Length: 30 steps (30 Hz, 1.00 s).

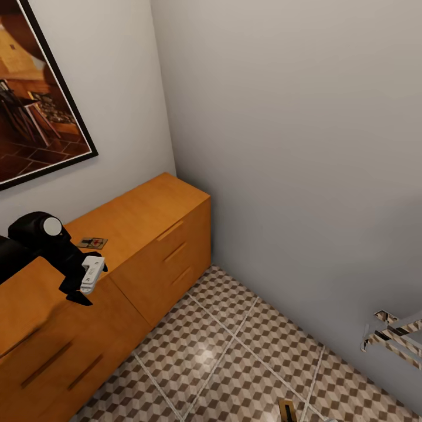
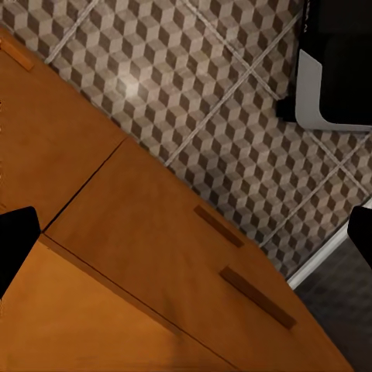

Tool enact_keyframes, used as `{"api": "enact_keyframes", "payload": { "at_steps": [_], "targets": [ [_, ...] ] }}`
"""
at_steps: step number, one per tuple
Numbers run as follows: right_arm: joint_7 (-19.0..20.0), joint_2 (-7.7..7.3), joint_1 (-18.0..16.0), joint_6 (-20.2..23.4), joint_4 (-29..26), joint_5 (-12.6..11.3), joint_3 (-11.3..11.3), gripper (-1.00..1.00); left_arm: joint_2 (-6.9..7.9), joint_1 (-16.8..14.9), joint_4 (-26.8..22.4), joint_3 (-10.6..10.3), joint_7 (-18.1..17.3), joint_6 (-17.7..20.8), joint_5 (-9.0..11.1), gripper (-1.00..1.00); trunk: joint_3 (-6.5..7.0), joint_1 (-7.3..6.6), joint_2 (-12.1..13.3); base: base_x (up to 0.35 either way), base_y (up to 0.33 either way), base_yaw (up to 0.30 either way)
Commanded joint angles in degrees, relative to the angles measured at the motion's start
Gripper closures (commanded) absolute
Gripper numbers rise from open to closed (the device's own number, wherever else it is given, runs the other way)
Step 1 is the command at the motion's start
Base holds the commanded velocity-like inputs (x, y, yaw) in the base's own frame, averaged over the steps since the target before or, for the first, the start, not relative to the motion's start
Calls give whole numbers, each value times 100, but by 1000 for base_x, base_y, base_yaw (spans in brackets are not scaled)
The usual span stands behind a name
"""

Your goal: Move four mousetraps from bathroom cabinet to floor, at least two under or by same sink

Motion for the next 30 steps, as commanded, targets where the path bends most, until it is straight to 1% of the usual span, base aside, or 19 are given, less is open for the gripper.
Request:
{"api": "enact_keyframes", "payload": {
  "at_steps": [1,10,24,30],
  "targets": [
    [26,-2,-4,-15,3,-64,37,100,6,-11,-29,-14,-25,61,-25,-100,-10,3,-11,0,0,0],
    [26,-2,-4,-18,3,-62,37,100,16,-11,-70,-17,-25,67,-25,-100,-10,3,-11,19,14,0],
    [26,7,-4,-12,3,-58,40,100,12,-11,-74,-28,-25,67,-25,-100,-10,3,-11,217,175,0],
    [26,7,-4,-12,6,-58,40,100,12,-11,-74,-31,-25,67,-25,-100,-10,3,-11,97,67,0]
  ]
}}
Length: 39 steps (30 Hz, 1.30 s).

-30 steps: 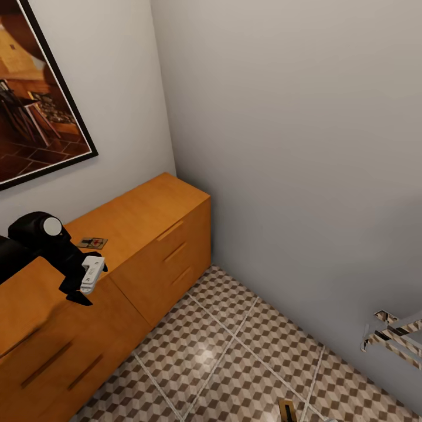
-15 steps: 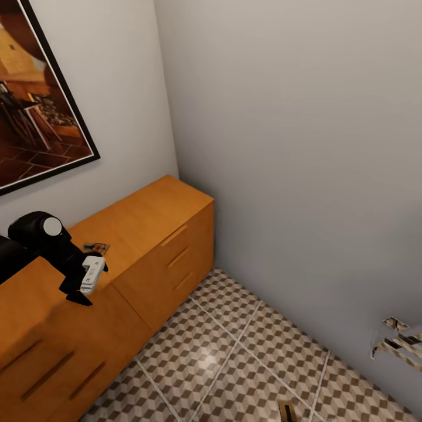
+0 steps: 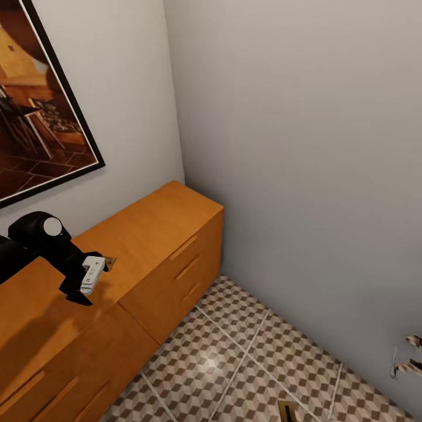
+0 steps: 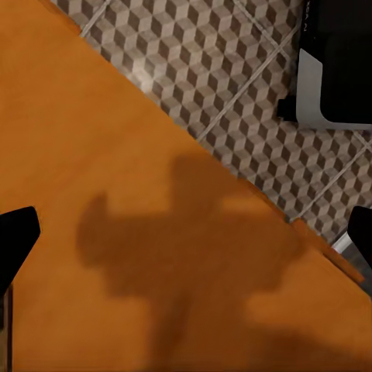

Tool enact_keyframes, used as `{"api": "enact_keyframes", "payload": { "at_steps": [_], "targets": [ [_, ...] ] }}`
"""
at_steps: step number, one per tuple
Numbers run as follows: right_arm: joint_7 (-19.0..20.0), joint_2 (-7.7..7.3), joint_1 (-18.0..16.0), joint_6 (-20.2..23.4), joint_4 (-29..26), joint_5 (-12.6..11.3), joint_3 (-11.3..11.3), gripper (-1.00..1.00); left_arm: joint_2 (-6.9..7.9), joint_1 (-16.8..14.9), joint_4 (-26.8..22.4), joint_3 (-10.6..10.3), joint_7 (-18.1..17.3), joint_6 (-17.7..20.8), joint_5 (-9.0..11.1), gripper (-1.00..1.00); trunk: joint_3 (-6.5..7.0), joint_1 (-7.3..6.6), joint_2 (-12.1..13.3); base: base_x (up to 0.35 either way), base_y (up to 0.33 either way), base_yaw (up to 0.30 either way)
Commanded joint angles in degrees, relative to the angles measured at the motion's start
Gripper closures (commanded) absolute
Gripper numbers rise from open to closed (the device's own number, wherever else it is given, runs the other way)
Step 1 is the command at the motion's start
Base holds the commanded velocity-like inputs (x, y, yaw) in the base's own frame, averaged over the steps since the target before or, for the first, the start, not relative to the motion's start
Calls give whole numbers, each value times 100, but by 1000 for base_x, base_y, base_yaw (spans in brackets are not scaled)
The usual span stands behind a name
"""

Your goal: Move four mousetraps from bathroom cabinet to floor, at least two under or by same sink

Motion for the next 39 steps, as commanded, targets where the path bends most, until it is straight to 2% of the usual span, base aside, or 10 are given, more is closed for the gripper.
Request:
{"api": "enact_keyframes", "payload": {
  "at_steps": [1,13,26,39],
  "targets": [
    [26,-1,-4,-15,5,-66,37,100,3,-11,-6,-15,-25,61,-25,-100,-10,4,-11,39,26,0],
    [26,6,-4,-15,4,-66,43,100,-5,-11,-6,-23,-25,61,-32,-100,-10,4,-11,171,103,0],
    [26,7,-4,-15,5,-66,43,100,-5,-11,-12,-24,-25,61,-33,-100,-10,4,-11,30,9,0],
    [26,7,-4,-15,4,-66,43,100,-3,-11,-6,-32,-25,61,-33,-100,-10,4,-11,118,59,0]
  ]
}}
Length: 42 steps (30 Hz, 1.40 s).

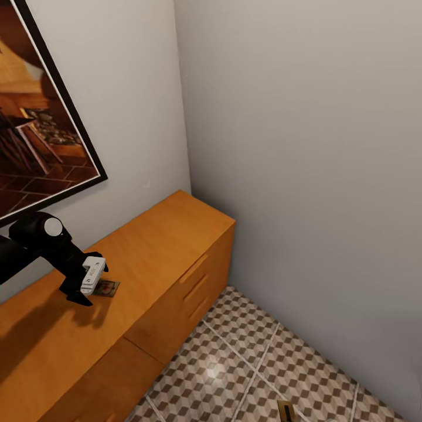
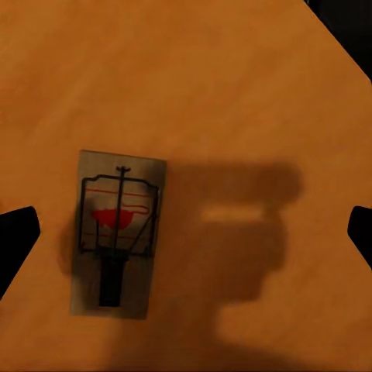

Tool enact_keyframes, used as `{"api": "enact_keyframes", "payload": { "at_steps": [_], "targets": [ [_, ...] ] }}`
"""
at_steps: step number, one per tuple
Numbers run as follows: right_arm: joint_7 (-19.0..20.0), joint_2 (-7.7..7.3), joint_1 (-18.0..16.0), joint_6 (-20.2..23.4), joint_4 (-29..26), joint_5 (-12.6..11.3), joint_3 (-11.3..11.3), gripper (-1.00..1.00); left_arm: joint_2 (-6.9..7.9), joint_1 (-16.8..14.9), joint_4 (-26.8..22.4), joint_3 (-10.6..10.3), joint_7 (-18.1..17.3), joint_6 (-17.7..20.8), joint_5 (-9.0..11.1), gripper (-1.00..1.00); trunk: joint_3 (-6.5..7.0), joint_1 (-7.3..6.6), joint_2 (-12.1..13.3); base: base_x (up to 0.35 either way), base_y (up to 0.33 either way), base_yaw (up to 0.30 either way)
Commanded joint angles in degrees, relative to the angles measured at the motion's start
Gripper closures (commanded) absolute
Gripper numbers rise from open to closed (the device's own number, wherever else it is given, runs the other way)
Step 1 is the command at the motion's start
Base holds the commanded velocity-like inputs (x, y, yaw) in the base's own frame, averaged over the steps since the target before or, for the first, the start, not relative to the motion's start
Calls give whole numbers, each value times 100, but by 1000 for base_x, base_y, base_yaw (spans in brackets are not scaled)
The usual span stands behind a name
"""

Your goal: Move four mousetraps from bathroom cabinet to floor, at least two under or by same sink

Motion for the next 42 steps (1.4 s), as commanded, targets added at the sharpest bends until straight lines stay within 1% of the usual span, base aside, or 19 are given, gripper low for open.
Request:
{"api": "enact_keyframes", "payload": {
  "at_steps": [1,12,21,42],
  "targets": [
    [27,-1,-4,-14,5,-66,37,100,3,-11,-6,-15,-25,61,-25,-100,-10,4,-11,18,7,0],
    [27,-4,-4,-14,7,-66,37,100,2,-11,-6,-16,-25,61,-32,-100,-10,4,-11,9,2,0],
    [27,-8,-4,-16,6,-66,37,100,2,-11,-1,-23,-25,66,-33,-100,-10,4,-11,71,0,0],
    [27,-10,-4,-22,4,-66,37,100,2,-11,28,-33,-25,69,-42,-100,-19,4,-11,3,0,0]
  ]
}}
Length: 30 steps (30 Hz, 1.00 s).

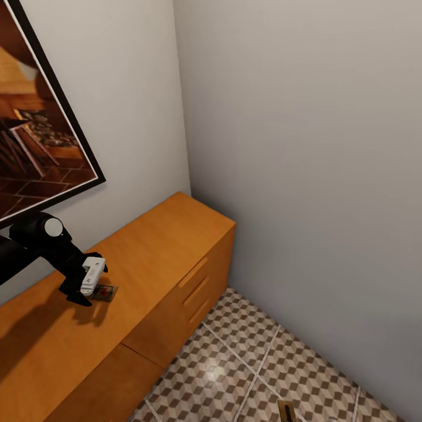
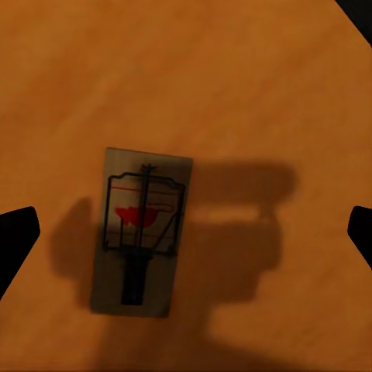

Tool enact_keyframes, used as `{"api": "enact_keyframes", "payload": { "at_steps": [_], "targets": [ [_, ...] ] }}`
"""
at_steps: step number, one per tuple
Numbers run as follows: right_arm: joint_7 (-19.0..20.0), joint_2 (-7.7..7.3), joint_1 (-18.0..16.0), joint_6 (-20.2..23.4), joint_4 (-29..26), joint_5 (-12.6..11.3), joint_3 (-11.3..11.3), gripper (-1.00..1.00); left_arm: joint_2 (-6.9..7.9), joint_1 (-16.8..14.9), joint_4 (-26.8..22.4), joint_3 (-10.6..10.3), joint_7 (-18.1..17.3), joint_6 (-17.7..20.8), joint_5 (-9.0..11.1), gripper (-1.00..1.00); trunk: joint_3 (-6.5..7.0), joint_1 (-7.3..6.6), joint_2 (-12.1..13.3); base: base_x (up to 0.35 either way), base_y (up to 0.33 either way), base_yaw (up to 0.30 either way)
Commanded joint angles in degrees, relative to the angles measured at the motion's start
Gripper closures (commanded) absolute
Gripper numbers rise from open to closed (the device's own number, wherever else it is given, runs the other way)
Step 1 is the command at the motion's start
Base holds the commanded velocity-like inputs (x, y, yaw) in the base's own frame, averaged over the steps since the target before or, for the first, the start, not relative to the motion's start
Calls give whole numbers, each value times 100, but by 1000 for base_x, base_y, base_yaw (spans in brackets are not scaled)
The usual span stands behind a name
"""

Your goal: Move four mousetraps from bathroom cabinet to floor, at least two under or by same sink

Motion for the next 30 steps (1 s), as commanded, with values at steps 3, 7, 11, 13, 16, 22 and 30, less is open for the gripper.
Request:
{"api": "enact_keyframes", "payload": {
  "at_steps": [3,7,11,13,16,22,30],
  "targets": [
    [27,-2,-4,-14,6,-66,36,100,3,-11,-8,-15,-25,61,-25,-100,-29,3,-11,0,0,0],
    [27,-2,-4,-15,5,-66,36,100,3,-11,-12,-15,-25,60,-25,-100,-62,3,-11,0,0,0],
    [27,-2,-4,-15,6,-66,36,100,3,-11,-13,-15,-25,60,-25,-100,-97,3,-11,0,0,0],
    [27,-2,-4,-13,7,-66,36,100,3,-11,-10,-15,-25,61,-25,-100,-115,3,-11,0,0,0],
    [27,-2,-4,-11,7,-66,36,100,3,-11,-7,-15,-25,61,-25,-100,-142,3,-11,0,0,0],
    [27,-2,-4,-7,7,-66,36,100,3,-11,-12,-15,-25,61,-25,-100,-195,3,-11,0,0,0],
    [27,-2,-4,-6,7,-66,36,100,3,-11,-14,-15,-25,61,-25,-100,-226,3,-11,88,57,0]
  ]
}}
